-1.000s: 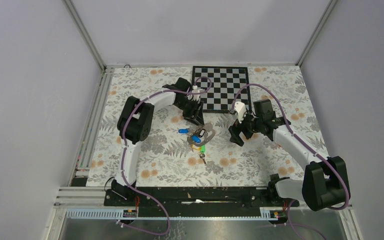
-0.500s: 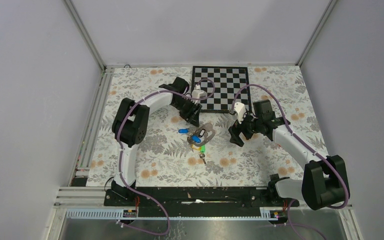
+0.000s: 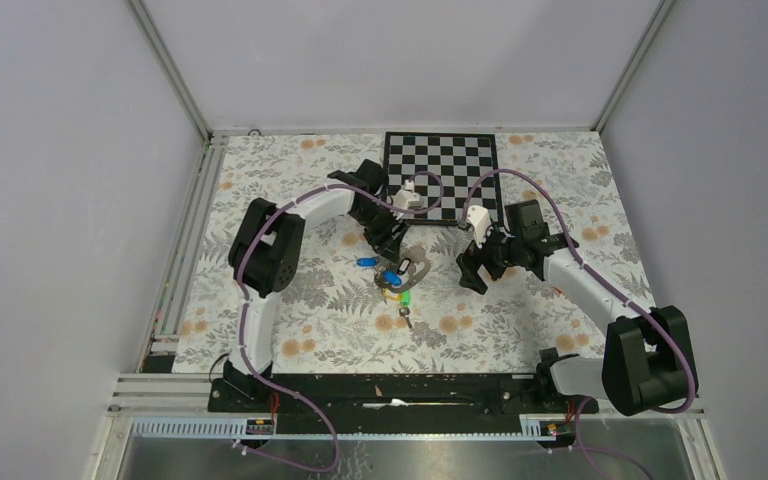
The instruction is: Put the keys on the keyring
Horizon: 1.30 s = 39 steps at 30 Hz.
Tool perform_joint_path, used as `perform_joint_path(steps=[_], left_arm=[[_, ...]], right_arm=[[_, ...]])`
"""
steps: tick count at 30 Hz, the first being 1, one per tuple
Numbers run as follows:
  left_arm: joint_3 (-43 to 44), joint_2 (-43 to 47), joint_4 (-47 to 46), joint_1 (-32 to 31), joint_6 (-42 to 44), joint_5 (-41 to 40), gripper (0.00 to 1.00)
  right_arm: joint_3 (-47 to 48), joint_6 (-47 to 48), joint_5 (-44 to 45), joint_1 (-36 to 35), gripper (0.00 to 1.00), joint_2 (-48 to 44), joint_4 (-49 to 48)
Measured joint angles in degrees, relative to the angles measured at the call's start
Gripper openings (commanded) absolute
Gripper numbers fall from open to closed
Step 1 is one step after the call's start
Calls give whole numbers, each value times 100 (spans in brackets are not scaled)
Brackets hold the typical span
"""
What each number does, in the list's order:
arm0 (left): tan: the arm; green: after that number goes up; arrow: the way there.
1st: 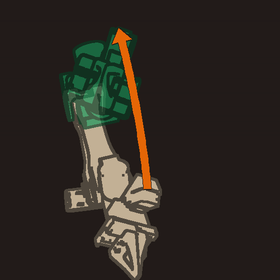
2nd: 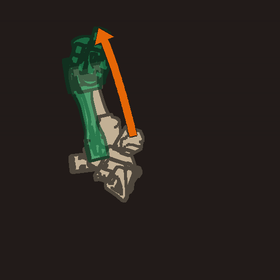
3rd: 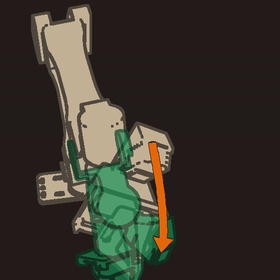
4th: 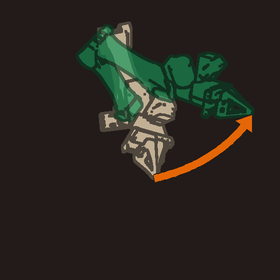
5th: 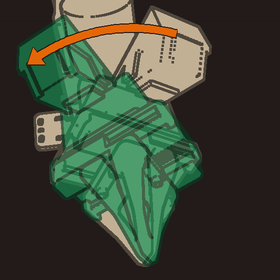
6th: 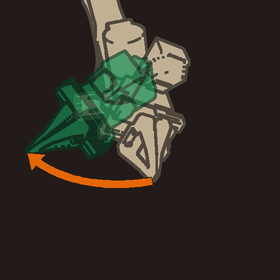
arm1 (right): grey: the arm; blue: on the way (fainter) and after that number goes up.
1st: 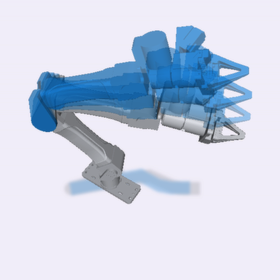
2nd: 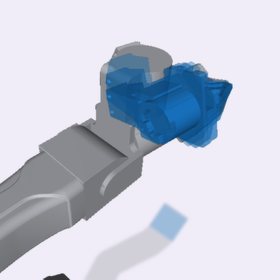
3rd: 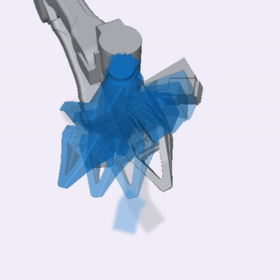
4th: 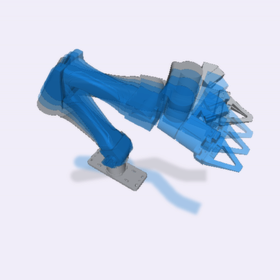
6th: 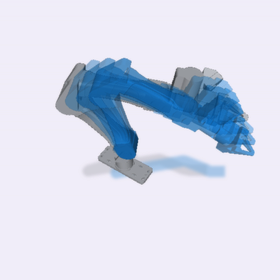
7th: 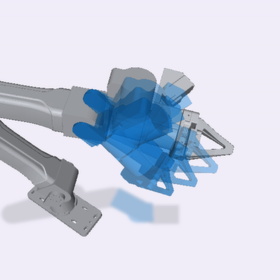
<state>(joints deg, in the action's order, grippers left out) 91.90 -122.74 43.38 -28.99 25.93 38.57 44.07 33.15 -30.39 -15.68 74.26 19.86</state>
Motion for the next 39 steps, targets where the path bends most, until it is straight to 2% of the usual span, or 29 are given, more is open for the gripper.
perform_joint_path(steps=[16, 21, 24, 31, 35, 39], left_arm=[[-177, 46, -566, -348, -284, -634, 47], [-389, 166, -881, -442, -376, -863, 38], [-433, 181, -988, -487, -413, -946, 28], [-479, 195, -1054, -496, -485, -992, 18], [-479, 212, -953, -496, -490, -986, 19], [-479, 249, -758, -483, -468, -946, 28]], right_arm=[[0, 2, -4, 0, 99, 4, 0], [0, 2, -4, 0, 99, 4, 0], [0, 2, -4, 0, 99, 4, 0], [0, 2, -4, 0, 99, 35, 2], [0, 2, -7, 0, 99, 76, 7], [0, 2, -4, 0, 99, 92, 13]])
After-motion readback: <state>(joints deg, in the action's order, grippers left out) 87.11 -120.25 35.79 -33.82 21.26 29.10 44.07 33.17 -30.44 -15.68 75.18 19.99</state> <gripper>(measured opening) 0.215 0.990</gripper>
